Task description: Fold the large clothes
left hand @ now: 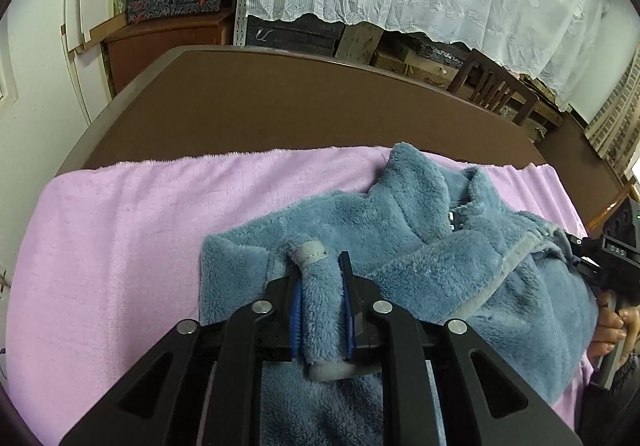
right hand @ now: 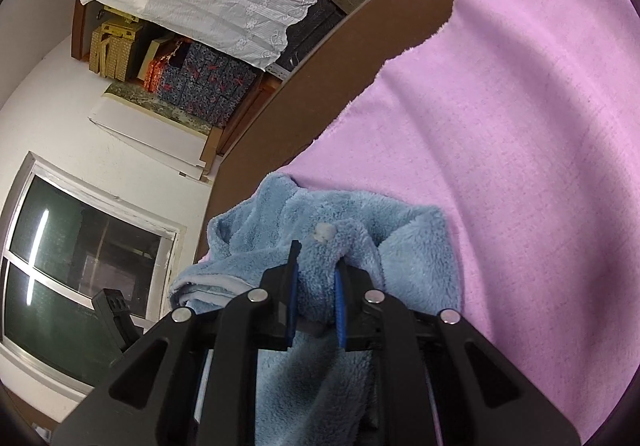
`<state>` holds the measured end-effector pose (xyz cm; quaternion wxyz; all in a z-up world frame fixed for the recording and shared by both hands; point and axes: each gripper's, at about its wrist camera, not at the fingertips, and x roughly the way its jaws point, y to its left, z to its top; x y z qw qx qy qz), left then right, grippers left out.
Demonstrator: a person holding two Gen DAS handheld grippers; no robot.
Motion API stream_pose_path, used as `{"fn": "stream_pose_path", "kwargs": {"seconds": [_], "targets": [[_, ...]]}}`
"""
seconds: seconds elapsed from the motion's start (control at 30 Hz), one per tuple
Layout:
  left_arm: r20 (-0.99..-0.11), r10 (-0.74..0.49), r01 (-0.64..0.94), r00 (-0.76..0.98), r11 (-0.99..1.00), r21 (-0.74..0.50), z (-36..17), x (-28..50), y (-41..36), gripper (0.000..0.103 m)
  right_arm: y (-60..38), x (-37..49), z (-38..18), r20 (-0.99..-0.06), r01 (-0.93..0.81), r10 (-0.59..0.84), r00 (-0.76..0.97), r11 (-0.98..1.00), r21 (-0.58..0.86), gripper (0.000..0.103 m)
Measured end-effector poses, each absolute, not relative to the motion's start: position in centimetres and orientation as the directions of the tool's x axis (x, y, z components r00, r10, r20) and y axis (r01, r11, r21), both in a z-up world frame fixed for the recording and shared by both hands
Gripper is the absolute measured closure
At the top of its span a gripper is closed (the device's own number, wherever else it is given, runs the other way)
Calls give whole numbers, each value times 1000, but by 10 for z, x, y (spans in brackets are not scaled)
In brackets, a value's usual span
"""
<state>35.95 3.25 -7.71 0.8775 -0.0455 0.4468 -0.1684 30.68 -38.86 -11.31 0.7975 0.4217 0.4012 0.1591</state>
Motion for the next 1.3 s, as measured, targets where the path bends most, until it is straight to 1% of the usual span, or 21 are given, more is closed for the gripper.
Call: {"fn": "stream_pose_path", "kwargs": {"seconds": [0.1,0.17,0.2,0.27,0.33,0.37,0.43,0.53,0.6,0.67,0.8,0.87,0.9,0.93,0.97,1.0,1.03,1.07,1.1,1.13,1.3], "targets": [[-755,-378,270,536,924,-272,-63,355,36,72,-390,303,-108,-498,77,601,625,588,805,86],[-728,-421,292,542,906,-306,-50,348,39,55,-390,300,-100,-482,54,607,631,586,808,80],[-714,-435,301,549,900,-316,-43,344,39,51,-390,297,-91,-464,26,610,642,588,809,75],[-682,-452,318,576,892,-323,-30,337,41,31,-391,292,-76,-436,-21,610,662,596,803,67],[-654,-405,293,639,914,-279,-21,330,43,12,-392,287,-62,-413,-59,607,679,606,794,57],[-639,-374,281,673,928,-247,-17,327,43,11,-392,285,-57,-408,-69,600,688,614,786,55],[-639,-360,276,680,933,-233,-16,328,44,11,-393,282,-51,-411,-76,576,706,639,765,47],[-671,-348,251,654,937,-242,-27,337,43,11,-397,282,-50,-417,-63,557,718,649,758,46],[-707,-316,233,633,948,-215,-39,346,39,11,-398,285,-53,-423,-46,551,719,646,762,45],[-732,-285,218,619,958,-189,-47,357,34,11,-399,288,-59,-448,-22,535,716,659,752,45],[-774,-284,185,566,959,-216,-61,383,35,11,-393,294,-70,-513,16,500,698,706,708,45],[-796,-243,159,555,970,-186,-69,397,30,13,-385,301,-74,-542,25,491,682,725,688,45],[-800,-237,154,552,971,-182,-72,400,28,16,-379,306,-75,-570,30,475,670,750,660,45],[-804,-237,155,545,971,-181,-76,404,27,30,-375,310,-75,-596,36,453,663,776,630,48],[-808,-243,158,537,970,-186,-79,405,26,49,-370,315,-74,-619,43,429,658,799,600,51],[-809,-253,161,530,967,-197,-83,406,26,58,-365,322,-73,-637,42,413,651,818,574,65],[-807,-266,167,527,964,-208,-85,406,27,72,-362,326,-73,-638,34,419,646,819,572,86],[-800,-263,167,540,965,-204,-86,404,28,76,-359,329,-73,-637,23,429,641,818,574,94],[-787,-255,165,562,967,-196,-83,401,29,80,-357,330,-73,-634,16,430,643,820,573,94],[-777,-256,168,575,966,-195,-80,399,30,89,-353,330,-70,-628,9,414,659,831,557,94],[-708,-245,161,663,970,-185,-51,388,30,89,-347,322,-50,-575,-6,349,739,858,513,95]]}}
